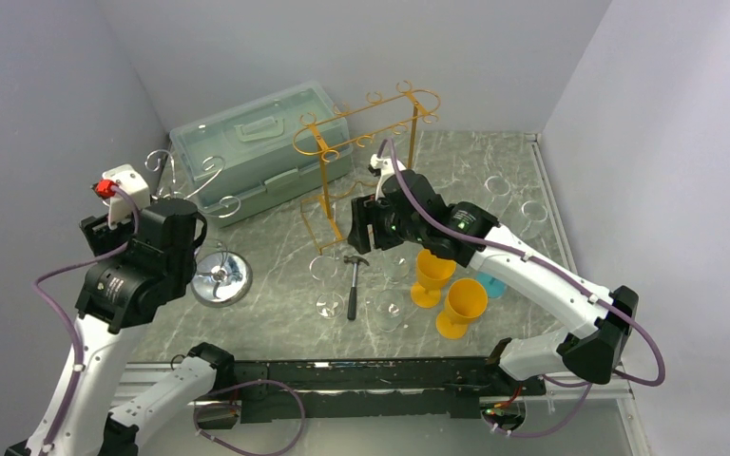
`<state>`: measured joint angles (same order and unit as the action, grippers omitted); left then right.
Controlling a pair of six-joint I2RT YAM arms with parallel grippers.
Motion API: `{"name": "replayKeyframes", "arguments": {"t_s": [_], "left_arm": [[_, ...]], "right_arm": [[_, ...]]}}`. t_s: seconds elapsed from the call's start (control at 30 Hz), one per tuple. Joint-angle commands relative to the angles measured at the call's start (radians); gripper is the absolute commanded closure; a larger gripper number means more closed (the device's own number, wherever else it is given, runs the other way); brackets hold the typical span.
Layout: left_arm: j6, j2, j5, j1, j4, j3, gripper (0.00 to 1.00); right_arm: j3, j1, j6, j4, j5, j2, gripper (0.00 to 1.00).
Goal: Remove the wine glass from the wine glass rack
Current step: Pick up the wine glass from the wine rack.
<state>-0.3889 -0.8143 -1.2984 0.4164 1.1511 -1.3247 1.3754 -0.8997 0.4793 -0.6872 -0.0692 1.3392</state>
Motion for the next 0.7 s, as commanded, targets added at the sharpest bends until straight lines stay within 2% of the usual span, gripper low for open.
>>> {"name": "replayKeyframes", "arguments": {"t_s": [0.0, 0.23, 0.4, 0.67], "left_arm": [[-0.013, -0.003, -0.068, -0.002, -0.006, -0.032, 0.53], [0.016, 0.021, -0.054, -0.002, -0.065, 0.055, 0.53], [-0.064, 0.006, -0.062, -0.002, 0.013, 0.053, 0.53], [-0.099, -0.006, -0.092, -0.002, 0.055, 0.031, 0.53]], "right_arm": [[0.048, -0.013, 0.001, 0.029, -0.012, 0.001, 0.31], [0.049, -0.018, -0.001, 0.026, -0.015, 0.004, 0.31], [0.051, -0.019, -0.007, 0.023, -0.013, 0.002, 0.31], [0.083, -0.019, -0.028, -0.01, -0.023, -0.011, 0.31]]}}
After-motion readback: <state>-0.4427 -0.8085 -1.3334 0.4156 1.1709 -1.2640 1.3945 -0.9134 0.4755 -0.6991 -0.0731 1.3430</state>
